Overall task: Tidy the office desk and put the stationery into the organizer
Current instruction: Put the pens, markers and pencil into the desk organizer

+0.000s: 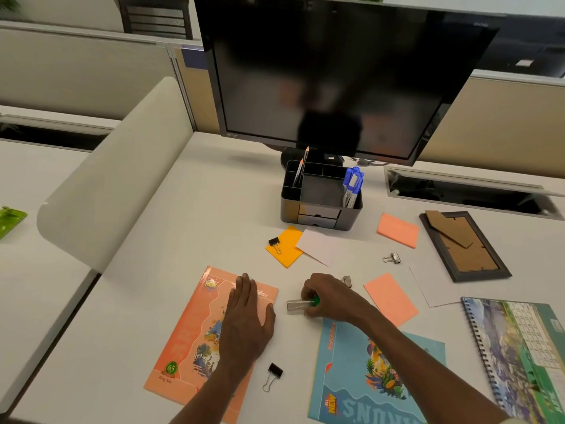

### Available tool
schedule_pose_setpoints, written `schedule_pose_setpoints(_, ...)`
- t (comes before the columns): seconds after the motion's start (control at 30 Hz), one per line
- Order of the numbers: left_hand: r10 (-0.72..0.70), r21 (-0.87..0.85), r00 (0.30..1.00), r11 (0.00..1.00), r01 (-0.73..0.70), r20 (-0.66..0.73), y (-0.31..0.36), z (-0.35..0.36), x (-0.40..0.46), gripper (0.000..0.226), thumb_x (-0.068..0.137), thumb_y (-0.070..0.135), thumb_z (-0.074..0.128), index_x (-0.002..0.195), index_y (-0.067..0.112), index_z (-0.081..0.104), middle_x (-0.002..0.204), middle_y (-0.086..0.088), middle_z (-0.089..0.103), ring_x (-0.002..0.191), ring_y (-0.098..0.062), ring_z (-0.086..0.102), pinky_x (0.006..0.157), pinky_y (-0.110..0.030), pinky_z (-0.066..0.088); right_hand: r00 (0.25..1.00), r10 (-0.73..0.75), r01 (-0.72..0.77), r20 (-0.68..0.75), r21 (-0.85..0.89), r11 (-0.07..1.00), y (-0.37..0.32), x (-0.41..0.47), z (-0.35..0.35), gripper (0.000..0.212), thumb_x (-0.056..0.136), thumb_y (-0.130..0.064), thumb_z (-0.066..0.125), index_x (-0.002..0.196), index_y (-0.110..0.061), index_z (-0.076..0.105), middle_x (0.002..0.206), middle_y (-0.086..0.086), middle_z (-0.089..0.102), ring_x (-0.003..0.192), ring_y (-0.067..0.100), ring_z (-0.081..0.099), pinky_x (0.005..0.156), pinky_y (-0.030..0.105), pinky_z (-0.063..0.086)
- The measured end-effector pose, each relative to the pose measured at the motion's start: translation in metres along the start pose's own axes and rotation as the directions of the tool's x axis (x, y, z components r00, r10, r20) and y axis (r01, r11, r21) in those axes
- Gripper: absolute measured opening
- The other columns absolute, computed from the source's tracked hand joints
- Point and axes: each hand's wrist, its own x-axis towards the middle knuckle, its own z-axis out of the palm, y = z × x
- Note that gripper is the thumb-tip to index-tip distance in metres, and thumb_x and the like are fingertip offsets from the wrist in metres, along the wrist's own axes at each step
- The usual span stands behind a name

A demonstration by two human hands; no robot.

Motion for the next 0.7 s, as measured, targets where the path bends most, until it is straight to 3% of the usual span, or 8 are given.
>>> schedule_pose_setpoints(0.23, -0.006, -0.012, 1.0, 1.0, 0.006, -0.005, 0.001, 0.0, 0.0, 0.072, 0.09, 0.044, 0.049, 0.148, 0.005, 0.032, 0.158, -0.007, 0.023, 0.148, -0.019, 0.018, 0.118, -0.033, 0.017, 0.995, 0.057, -0.048, -0.081, 0.112, 0.993, -0.006, 0.006, -0.018, 0.027, 0.078, -0.039, 0.073, 0.097, -0.023, 0.064, 0.095, -0.005, 0.066, 0.08, 0.01, 0.058, 0.07, 0.032, 0.053)
schedule_pose_setpoints(0.43, -0.011, -0.015, 1.0, 1.0, 0.011, 0.001, 0.001, 0.0, 0.0, 0.072, 0.09, 0.043, 0.05, 0.149, 0.005, 0.032, 0.158, -0.006, 0.021, 0.148, -0.018, 0.017, 0.118, -0.033, 0.017, 0.954, 0.192, -0.129, -0.231, 0.261, 0.957, -0.016, 0.022, -0.053, 0.038, 0.08, -0.042, 0.072, 0.11, -0.023, 0.059, 0.092, -0.005, 0.063, 0.073, 0.008, 0.058, 0.055, 0.02, 0.042)
schedule_pose_setpoints(0.57, -0.012, -0.004, 1.0, 1.0, 0.012, 0.01, 0.001, 0.0, 0.0, 0.071, 0.091, 0.043, 0.047, 0.149, 0.005, 0.03, 0.159, -0.006, 0.02, 0.149, -0.017, 0.015, 0.119, -0.032, 0.015, 0.901, 0.218, -0.099, -0.376, 0.313, 0.945, -0.026, 0.038, -0.085, 0.026, 0.08, -0.033, 0.074, 0.096, -0.022, 0.057, 0.084, -0.01, 0.057, 0.071, 0.001, 0.054, 0.055, 0.014, 0.036)
schedule_pose_setpoints(0.7, -0.013, -0.003, 1.0, 1.0, 0.013, 0.02, 0.0, -0.001, 0.0, 0.072, 0.092, 0.043, 0.046, 0.15, 0.006, 0.028, 0.16, -0.006, 0.017, 0.149, -0.016, 0.013, 0.12, -0.033, 0.015, 0.865, 0.212, -0.07, -0.455, 0.308, 0.949, -0.033, 0.059, -0.117, 0.021, 0.082, -0.021, 0.07, 0.098, -0.018, 0.058, 0.088, -0.006, 0.057, 0.071, 0.004, 0.056, 0.053, 0.012, 0.037)
